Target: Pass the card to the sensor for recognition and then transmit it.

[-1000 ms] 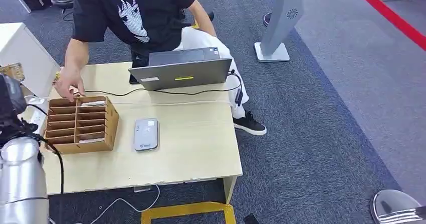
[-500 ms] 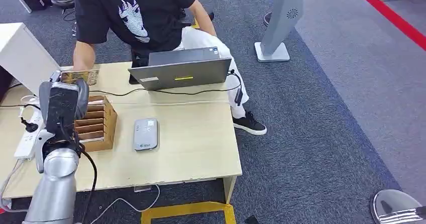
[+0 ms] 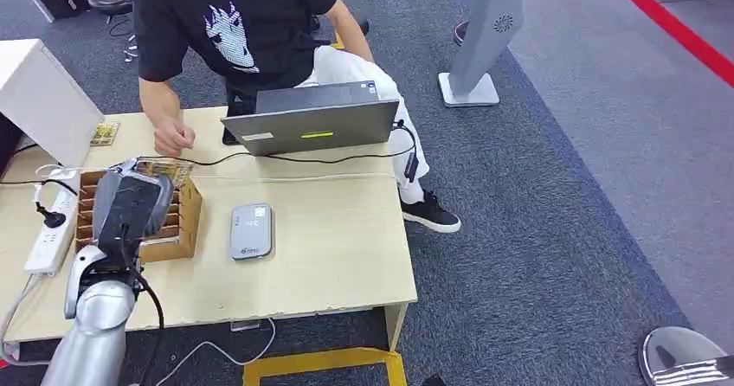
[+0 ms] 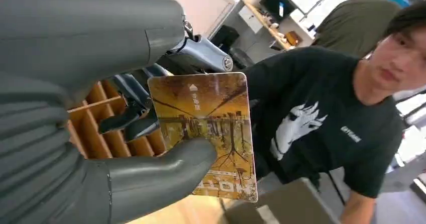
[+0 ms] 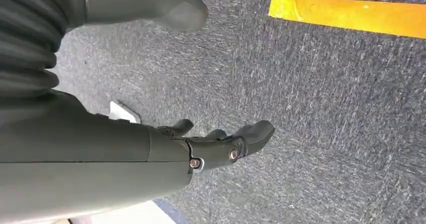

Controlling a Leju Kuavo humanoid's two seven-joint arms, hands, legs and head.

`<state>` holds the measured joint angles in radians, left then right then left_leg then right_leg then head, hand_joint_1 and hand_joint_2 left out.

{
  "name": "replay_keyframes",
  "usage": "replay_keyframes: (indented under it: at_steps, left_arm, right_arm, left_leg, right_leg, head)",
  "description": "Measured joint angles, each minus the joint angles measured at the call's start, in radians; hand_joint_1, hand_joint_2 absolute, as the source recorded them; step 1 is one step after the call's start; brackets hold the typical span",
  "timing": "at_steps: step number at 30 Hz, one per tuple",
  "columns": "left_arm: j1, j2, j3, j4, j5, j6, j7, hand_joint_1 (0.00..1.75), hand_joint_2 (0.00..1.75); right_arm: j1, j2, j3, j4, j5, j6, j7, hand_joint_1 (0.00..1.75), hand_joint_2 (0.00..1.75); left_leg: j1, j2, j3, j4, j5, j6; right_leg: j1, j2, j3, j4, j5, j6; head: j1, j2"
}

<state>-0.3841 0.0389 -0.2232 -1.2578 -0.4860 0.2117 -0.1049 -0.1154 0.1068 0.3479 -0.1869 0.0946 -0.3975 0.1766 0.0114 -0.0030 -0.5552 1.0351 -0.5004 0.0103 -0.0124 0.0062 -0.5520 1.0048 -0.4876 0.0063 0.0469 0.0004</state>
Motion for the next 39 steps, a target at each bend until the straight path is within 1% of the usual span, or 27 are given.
replay_keyframes:
  at_steps: [9,12,17,20,25,30,33,39]
  left_arm:
    - [0.009,0.015,0.000,0.047,0.005,-0.001,0.005,1.75,1.75]
    - [0.009,0.015,0.004,0.084,0.012,-0.003,0.003,1.75,1.75]
    - [0.009,0.012,0.013,0.154,0.018,-0.013,-0.033,1.75,1.75]
    - [0.009,0.003,0.014,0.175,0.015,-0.027,-0.054,1.75,1.75]
    - [0.009,-0.033,0.011,0.181,-0.001,-0.083,-0.069,1.75,1.75]
    - [0.013,-0.061,-0.014,0.181,-0.012,-0.110,-0.072,1.75,1.75]
    - [0.022,-0.063,-0.029,0.181,-0.007,-0.132,-0.072,1.75,1.75]
    - [0.058,-0.056,-0.031,0.169,0.022,-0.156,-0.072,1.75,1.75]
  right_arm:
    - [0.000,0.000,0.000,0.000,0.004,0.001,0.001,0.00,1.75]
    - [-0.001,0.000,0.000,-0.001,0.012,0.003,0.005,0.00,1.75]
    - [-0.005,0.000,0.000,-0.006,0.024,0.002,0.010,0.00,1.75]
    - [-0.007,0.000,0.000,-0.007,0.033,0.001,0.008,0.00,1.75]
    - [-0.007,0.000,0.000,-0.007,0.040,0.001,0.001,0.00,1.75]
    - [-0.007,0.000,-0.002,-0.007,0.041,0.001,-0.008,0.00,1.75]
    - [-0.006,0.000,-0.004,-0.007,0.041,0.001,-0.009,0.00,1.75]
    - [-0.003,0.000,-0.011,-0.007,0.040,0.002,-0.013,0.00,1.75]
  left_leg:
    - [0.000,0.000,0.000,0.000,0.000,0.000]
    - [0.000,0.000,0.000,0.000,0.000,0.000]
    - [0.000,0.000,0.000,0.000,0.000,0.000]
    - [0.000,0.000,0.000,0.000,0.000,0.000]
    - [0.000,-0.001,0.000,0.000,0.000,0.000]
    - [0.000,-0.001,0.000,0.000,0.000,0.000]
    - [0.000,-0.001,0.000,0.000,0.000,0.000]
    - [0.000,0.000,0.000,0.000,0.000,0.000]
  right_leg:
    - [0.000,0.000,0.000,0.000,0.000,0.000]
    - [0.000,0.000,0.000,0.000,0.000,0.000]
    - [0.000,0.000,0.000,0.000,0.000,0.000]
    - [0.000,0.000,0.000,0.000,0.000,0.000]
    - [0.000,0.000,0.000,0.000,0.000,0.000]
    - [0.000,0.000,0.000,0.000,0.000,0.000]
    - [0.000,0.000,0.000,0.000,0.000,0.000]
    - [0.000,0.000,-0.001,0.000,0.000,0.000]
  head:
    - [0.000,0.000]
    - [0.000,0.000]
    - [0.000,0.000]
    - [0.000,0.000]
    - [0.000,0.000]
    - [0.000,0.000]
    - [0.000,0.000]
    - [0.000,0.000]
